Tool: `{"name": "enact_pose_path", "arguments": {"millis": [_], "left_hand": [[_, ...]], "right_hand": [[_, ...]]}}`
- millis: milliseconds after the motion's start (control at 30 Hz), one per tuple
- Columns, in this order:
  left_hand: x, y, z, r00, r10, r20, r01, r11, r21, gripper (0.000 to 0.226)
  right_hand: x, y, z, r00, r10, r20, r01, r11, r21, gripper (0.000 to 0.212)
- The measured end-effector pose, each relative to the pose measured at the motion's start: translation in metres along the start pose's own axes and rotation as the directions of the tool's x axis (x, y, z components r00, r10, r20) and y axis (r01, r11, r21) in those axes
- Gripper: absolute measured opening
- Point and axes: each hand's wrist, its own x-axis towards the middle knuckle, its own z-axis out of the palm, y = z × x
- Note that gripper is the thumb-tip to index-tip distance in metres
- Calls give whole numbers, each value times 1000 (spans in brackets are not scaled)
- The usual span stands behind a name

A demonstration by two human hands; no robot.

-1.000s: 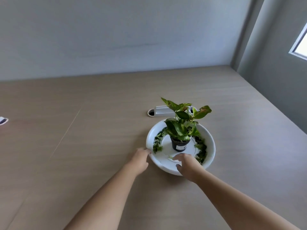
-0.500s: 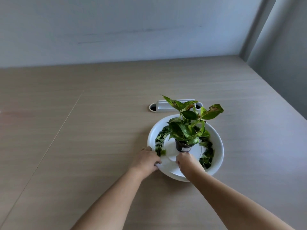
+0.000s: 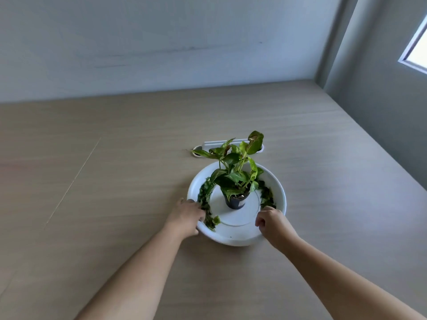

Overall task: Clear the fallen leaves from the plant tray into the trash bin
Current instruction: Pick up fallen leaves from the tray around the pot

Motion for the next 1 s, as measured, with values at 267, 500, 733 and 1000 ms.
{"name": "enact_pose_path", "arguments": {"millis": [267,500,733,1000], "left_hand": [[-10,47,18,995,24,-95,-31,997,-76,27],[-14,37,17,1000,18,-15,-20,985,-170,50],[-19,29,16,999,15,-50,-22,989,-148,32],[-9,67,26,996,-19,-90,-14,938,-348,54]], "right_hand": [[-5,3,-2,999,-17,-46,19,999,38,30],[1,-2,-5,993,89,-74,-91,996,-18,33],[0,-1,5,999,29,-34,-28,999,33,31],[1,2,0,1000,14,5,-14,999,35,28]]}}
